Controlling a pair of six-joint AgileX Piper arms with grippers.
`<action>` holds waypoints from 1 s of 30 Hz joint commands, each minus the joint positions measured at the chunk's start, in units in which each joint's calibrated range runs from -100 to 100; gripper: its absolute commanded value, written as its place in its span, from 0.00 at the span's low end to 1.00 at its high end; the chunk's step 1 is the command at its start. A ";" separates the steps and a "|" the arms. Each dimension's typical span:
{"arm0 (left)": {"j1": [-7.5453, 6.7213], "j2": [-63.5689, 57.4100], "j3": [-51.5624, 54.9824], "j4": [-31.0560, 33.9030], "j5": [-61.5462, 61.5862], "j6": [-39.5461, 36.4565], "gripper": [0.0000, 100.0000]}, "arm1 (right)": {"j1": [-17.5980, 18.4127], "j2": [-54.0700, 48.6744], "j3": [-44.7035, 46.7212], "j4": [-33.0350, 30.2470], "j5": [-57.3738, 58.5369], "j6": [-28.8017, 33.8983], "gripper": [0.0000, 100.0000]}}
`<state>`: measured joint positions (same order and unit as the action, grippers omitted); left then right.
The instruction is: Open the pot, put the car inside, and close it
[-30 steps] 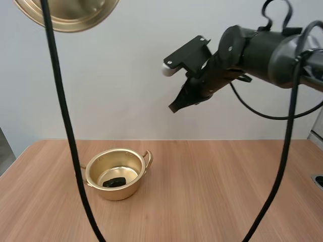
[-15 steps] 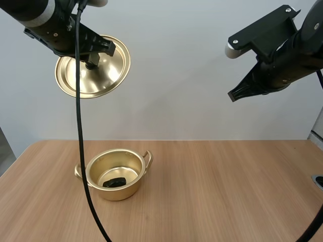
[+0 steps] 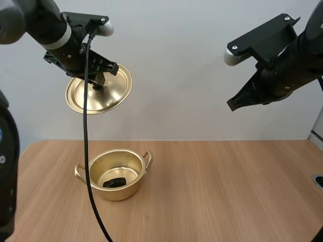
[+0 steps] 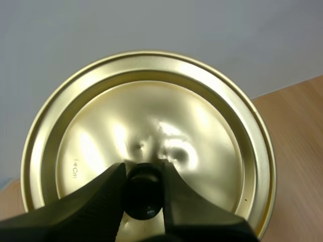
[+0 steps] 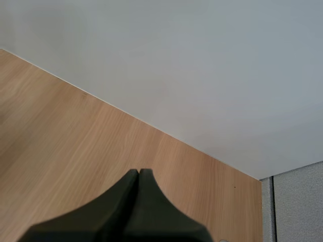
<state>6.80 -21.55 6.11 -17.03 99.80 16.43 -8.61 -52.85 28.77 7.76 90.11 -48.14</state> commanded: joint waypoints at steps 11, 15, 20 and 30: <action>0.02 5.30 13.59 0.06 0.20 3.83 0.00 | -0.05 -0.01 0.05 0.95 0.86 0.00 0.00; 0.02 5.74 18.28 -0.42 0.20 4.75 0.00 | -0.05 -0.01 0.05 1.67 0.98 0.00 0.00; -1.29 6.57 23.34 -2.19 0.20 5.65 0.00 | -0.05 -0.01 0.05 2.11 0.98 0.00 0.00; -3.74 9.73 26.90 -2.42 0.20 4.98 0.00 | -0.05 -0.01 0.05 2.24 4.20 0.00 0.00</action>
<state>3.26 -12.51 32.80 -19.46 99.90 22.04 -8.61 -52.85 28.77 9.96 93.26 -48.14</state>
